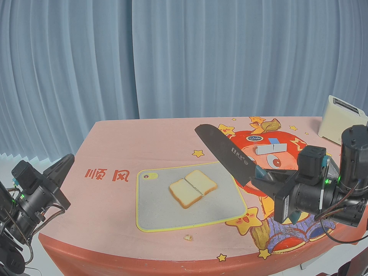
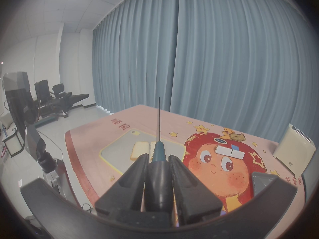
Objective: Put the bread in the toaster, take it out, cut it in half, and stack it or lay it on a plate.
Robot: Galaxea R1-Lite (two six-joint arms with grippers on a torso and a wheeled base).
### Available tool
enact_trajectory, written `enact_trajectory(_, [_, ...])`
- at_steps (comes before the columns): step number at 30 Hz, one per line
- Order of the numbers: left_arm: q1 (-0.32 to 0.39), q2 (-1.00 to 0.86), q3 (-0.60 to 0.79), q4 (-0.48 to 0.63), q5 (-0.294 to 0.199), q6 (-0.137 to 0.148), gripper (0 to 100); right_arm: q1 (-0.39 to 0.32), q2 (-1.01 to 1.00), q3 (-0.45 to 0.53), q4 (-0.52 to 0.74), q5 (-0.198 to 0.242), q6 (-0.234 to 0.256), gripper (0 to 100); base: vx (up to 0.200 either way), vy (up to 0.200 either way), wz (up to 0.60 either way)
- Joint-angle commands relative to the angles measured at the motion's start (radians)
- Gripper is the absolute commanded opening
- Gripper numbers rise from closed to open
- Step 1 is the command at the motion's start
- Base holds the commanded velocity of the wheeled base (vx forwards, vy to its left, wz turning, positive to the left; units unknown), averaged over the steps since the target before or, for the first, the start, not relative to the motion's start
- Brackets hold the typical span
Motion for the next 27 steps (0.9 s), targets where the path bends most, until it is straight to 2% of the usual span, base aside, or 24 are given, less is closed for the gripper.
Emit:
enact_trajectory(1, [0.069, -0.195, 0.035, 0.061, 0.008, -0.007, 0, -0.035, -0.018, 0.051, -0.106, 0.002, 0.000, 0, 0.000, 0.000, 0.00])
enact_trajectory(4, [0.096, -0.264, 0.034, 0.121, 0.008, -0.007, 0, -0.049, -0.009, 0.070, -0.171, 0.002, 0.000, 0, 0.000, 0.000, 0.00])
enact_trajectory(5, [0.120, -0.330, 0.034, 0.224, 0.007, -0.005, 0, -0.050, -0.003, 0.091, -0.257, 0.002, 0.002, 0, 0.000, 0.000, 0.00])
enact_trajectory(9, [0.129, -0.446, 0.035, 0.389, 0.007, -0.005, 0, -0.050, -0.003, 0.134, -0.349, 0.002, -0.006, 0, 0.000, 0.000, 0.00])
enact_trajectory(17, [0.203, -0.735, 0.035, 0.609, 0.007, -0.002, 0, -0.067, -0.009, 0.140, -0.361, 0.007, -0.003, 0, 0.000, 0.000, 0.00])
enact_trajectory(22, [0.211, -0.914, 0.032, 0.742, 0.008, 0.009, 0, -0.058, -0.006, 0.131, -0.363, -0.004, -0.002, 0, 0.000, 0.000, 0.00])
enact_trajectory(27, [0.212, -0.994, 0.032, 0.822, 0.010, 0.013, 0, -0.055, -0.015, 0.133, -0.361, -0.004, -0.008, 0, 0.000, 0.000, 0.00])
